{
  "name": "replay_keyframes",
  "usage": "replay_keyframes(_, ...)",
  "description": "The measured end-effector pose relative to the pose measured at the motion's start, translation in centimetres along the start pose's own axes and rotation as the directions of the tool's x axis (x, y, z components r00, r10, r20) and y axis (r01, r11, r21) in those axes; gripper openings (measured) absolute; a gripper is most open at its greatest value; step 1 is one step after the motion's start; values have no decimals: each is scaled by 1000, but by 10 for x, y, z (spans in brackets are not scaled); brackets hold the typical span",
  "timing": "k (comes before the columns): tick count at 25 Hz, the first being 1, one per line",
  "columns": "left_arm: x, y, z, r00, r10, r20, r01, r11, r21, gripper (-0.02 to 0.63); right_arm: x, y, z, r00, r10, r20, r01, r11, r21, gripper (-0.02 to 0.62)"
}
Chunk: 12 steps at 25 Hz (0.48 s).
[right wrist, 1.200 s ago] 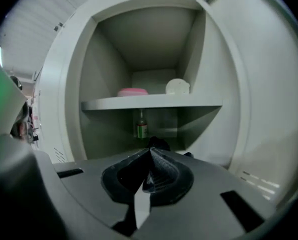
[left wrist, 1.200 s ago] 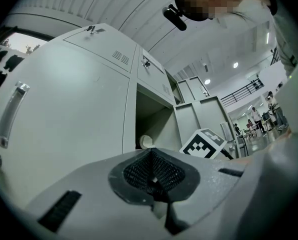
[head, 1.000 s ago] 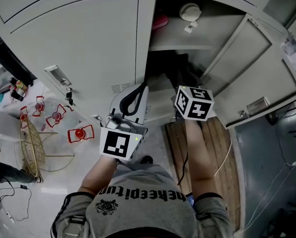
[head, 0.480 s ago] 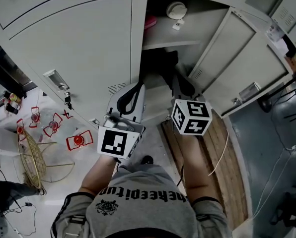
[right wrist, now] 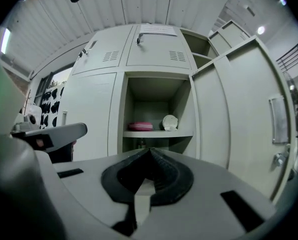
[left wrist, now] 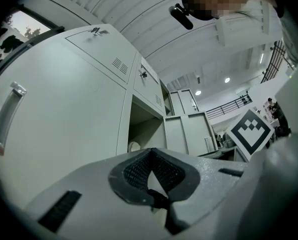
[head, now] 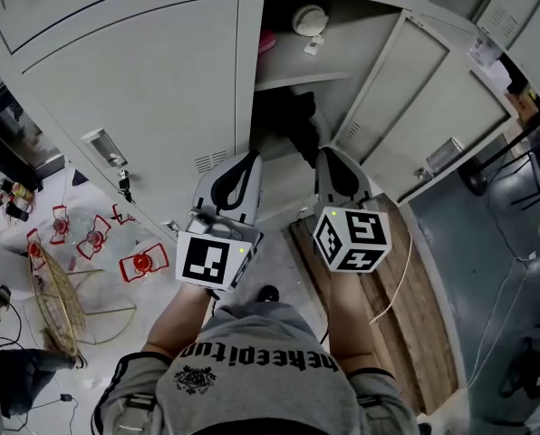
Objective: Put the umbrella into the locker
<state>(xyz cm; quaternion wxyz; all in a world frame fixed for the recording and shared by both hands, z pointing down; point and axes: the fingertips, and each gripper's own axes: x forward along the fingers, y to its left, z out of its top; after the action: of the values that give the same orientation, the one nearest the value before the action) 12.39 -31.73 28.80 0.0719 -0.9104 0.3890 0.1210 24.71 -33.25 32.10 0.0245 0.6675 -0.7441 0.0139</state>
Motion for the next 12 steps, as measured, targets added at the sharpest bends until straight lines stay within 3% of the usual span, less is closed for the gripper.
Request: replay_keyframes(12, -11, -13, 7, 999, -52, 14, 53, 998, -21, 3, -51, -1, 7, 996, -69, 60, 68, 998, 14, 2)
